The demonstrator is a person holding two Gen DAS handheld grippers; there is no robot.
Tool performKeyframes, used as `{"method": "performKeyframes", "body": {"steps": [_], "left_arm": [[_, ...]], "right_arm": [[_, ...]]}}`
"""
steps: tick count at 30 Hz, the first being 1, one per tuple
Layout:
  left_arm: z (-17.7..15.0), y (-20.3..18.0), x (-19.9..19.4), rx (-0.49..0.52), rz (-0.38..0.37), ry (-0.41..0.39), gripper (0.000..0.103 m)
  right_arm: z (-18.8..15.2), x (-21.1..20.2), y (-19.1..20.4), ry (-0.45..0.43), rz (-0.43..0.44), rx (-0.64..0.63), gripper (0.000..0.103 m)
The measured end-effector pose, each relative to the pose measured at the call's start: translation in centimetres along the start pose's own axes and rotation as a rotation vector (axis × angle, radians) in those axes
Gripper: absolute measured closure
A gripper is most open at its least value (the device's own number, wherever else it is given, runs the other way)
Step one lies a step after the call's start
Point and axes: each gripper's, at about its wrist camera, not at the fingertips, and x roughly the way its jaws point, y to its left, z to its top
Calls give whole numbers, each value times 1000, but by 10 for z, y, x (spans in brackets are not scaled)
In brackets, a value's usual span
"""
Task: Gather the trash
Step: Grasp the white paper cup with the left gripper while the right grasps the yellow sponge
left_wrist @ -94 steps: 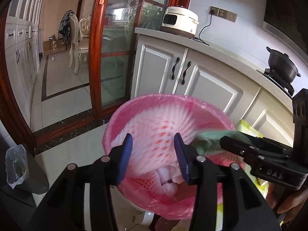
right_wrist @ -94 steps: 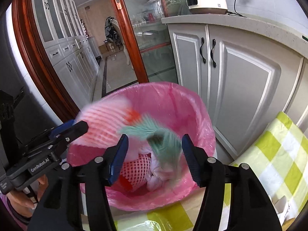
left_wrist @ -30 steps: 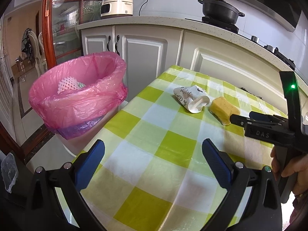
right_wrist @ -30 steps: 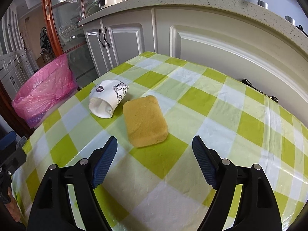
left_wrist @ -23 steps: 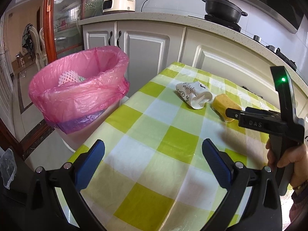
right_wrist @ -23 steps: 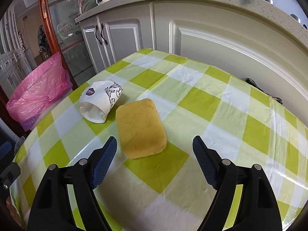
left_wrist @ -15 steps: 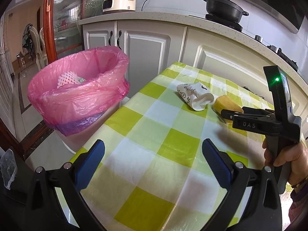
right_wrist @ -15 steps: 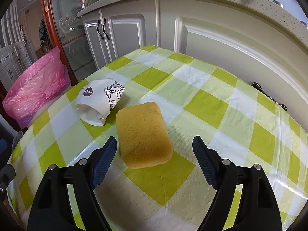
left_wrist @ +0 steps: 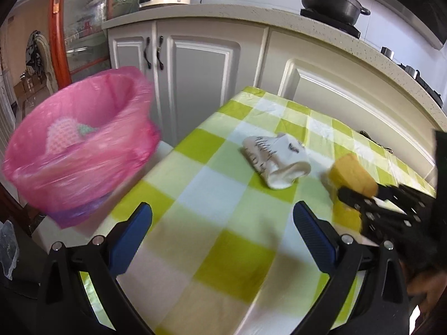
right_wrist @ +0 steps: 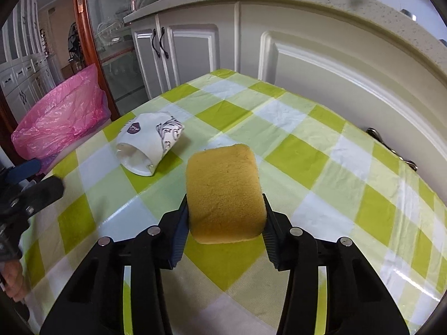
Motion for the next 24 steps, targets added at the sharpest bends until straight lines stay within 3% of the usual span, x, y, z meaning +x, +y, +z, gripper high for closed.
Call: {"method": "performKeyframes", "body": {"steps": [14, 16, 21, 24], "left_arm": [[34, -68, 67, 11, 2, 36, 10], [35, -71, 75, 1, 4, 47, 15], [34, -73, 90, -22, 17, 83, 42], [32, -69, 83, -36, 16, 57, 42]], "right_arm": [[-16, -30, -42, -59, 29, 107, 58], [-17, -31, -45, -62, 36, 116, 58], [-19, -30, -48, -64, 52, 134, 58], [-21, -29, -47, -63, 59, 135, 58]]}}
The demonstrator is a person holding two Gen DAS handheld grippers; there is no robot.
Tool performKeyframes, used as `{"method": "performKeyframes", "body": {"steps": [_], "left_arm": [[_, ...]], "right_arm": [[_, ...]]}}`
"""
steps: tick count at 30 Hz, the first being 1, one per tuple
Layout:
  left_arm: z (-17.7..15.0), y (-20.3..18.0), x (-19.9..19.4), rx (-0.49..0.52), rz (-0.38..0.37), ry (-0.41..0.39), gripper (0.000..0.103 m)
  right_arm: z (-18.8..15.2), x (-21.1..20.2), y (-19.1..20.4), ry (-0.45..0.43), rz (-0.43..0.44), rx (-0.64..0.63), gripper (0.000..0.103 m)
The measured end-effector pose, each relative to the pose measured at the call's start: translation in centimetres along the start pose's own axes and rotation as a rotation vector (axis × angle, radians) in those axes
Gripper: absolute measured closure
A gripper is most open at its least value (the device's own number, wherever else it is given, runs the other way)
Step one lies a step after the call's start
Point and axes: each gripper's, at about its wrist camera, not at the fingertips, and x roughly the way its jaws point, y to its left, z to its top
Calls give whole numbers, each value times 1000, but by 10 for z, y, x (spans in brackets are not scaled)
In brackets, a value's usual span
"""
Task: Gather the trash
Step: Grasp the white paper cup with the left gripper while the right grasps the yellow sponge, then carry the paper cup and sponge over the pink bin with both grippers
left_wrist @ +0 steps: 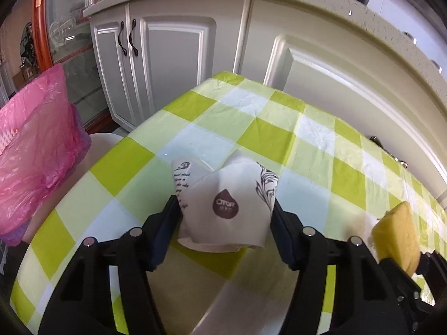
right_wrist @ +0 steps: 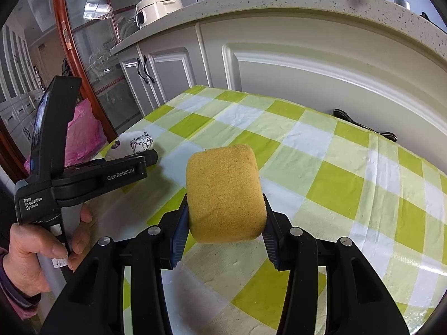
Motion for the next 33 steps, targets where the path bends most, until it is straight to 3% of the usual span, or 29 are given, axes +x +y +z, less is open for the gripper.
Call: {"method": "performKeyframes", "body": {"steps": [12, 33], "left_arm": [[-35, 8, -67, 64, -15, -62, 43], [-128, 33, -212, 172, -35, -190, 42]], "right_arm": [[-9, -16, 5, -20, -2, 24, 58], [-67, -122, 69, -106, 8, -15, 58]]}}
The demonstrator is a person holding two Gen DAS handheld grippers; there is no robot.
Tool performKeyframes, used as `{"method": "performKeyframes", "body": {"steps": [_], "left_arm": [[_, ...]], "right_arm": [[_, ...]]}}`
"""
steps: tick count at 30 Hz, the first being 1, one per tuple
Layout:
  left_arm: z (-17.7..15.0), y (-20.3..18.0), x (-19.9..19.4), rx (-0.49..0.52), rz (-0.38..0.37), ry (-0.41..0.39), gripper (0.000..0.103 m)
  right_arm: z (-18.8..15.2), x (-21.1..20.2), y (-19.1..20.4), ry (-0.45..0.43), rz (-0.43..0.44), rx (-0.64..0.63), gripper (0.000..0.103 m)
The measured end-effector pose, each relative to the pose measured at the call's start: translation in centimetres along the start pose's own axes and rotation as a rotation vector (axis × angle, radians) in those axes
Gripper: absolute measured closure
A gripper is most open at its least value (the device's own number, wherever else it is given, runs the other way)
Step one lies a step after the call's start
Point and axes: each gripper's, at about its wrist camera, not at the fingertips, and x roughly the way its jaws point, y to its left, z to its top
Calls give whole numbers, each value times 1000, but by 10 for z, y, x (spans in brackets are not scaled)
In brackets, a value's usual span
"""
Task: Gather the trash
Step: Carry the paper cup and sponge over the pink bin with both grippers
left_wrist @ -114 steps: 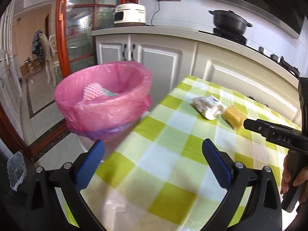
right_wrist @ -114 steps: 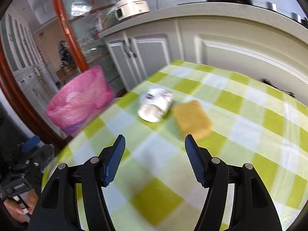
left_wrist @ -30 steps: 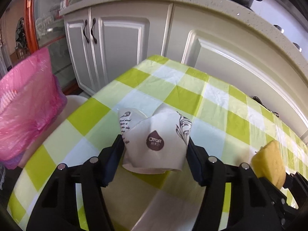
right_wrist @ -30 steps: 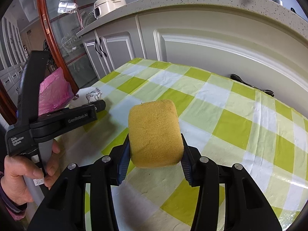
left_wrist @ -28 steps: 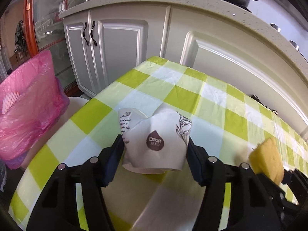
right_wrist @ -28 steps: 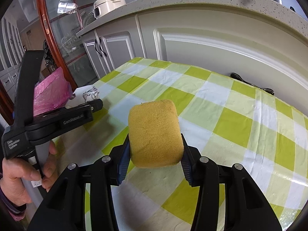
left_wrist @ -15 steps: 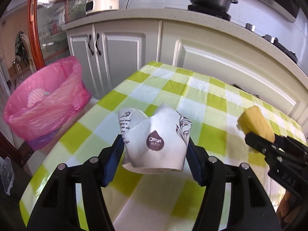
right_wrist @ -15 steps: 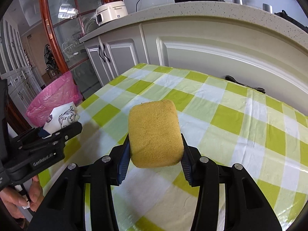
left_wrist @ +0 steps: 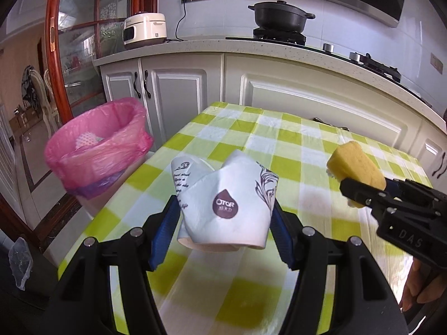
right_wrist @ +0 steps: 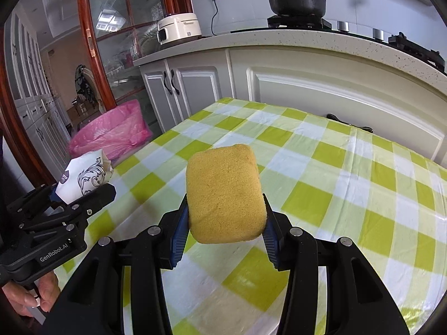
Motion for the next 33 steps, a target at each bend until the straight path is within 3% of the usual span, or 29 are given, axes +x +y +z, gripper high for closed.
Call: {"method": "performKeyframes", "body": {"steps": [9, 18, 24, 33], "left_arm": [[-18, 13, -52, 4, -11, -49, 42], [-4, 42, -99, -16, 34, -135, 42], [9, 77, -113, -56, 62, -155, 42], [27, 151, -97, -144, 144, -142, 42]], "right_arm": [[-10, -55, 33, -61, 5, -26, 58], [12, -80, 78, -118, 35, -117, 58], [33, -71, 110, -127, 66, -180, 58], [67, -14, 162, -89, 156, -255, 58]]}}
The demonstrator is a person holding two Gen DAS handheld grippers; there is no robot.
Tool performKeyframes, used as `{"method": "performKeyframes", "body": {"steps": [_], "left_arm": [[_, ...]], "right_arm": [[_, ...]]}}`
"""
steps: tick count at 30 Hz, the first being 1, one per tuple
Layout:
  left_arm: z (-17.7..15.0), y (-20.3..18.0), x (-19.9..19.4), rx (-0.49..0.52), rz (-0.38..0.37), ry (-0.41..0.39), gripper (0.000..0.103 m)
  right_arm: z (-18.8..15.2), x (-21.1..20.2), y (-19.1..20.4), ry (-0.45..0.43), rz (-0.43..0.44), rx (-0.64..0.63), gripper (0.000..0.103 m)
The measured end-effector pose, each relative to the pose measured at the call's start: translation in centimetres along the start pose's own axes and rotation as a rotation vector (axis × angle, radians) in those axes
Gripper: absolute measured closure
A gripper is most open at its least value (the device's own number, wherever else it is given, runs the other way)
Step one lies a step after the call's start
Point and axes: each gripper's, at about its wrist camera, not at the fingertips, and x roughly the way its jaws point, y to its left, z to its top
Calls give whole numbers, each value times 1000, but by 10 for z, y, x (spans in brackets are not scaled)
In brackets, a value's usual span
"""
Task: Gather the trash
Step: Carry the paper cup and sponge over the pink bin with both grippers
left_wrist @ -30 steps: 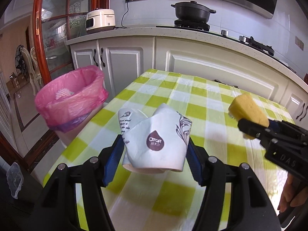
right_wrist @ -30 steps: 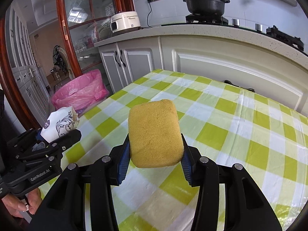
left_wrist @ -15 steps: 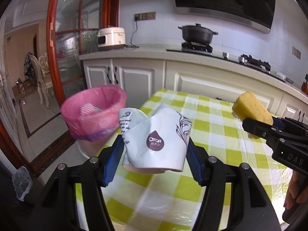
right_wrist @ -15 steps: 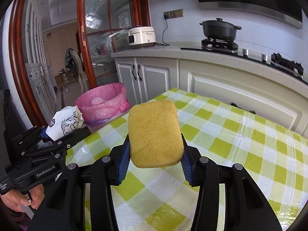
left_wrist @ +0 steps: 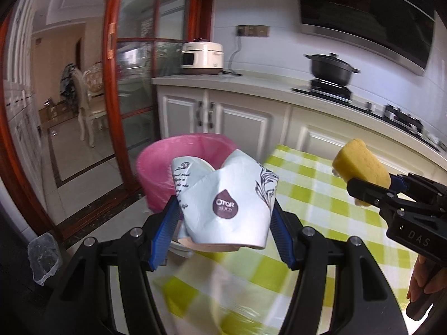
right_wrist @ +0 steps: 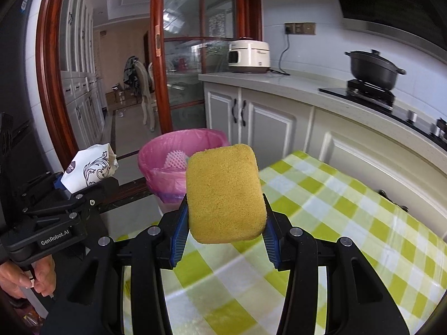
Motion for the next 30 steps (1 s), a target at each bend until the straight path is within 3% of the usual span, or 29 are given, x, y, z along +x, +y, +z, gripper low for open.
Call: {"method": "performKeyframes", "body": {"steps": [5, 11, 19, 30], "left_arm": [[11, 33, 27, -43, 73, 26, 42], [26, 60, 53, -92, 107, 46, 42], [48, 81, 91, -124, 138, 49, 42], [76, 104, 175, -135, 144, 100, 42]], "right_arm": [[17, 40, 12, 29, 56, -11, 58], [39, 81, 19, 55, 112, -20, 58], [65, 131, 22, 84, 159, -48, 58], [97, 210, 10, 137, 217, -38, 57]]}}
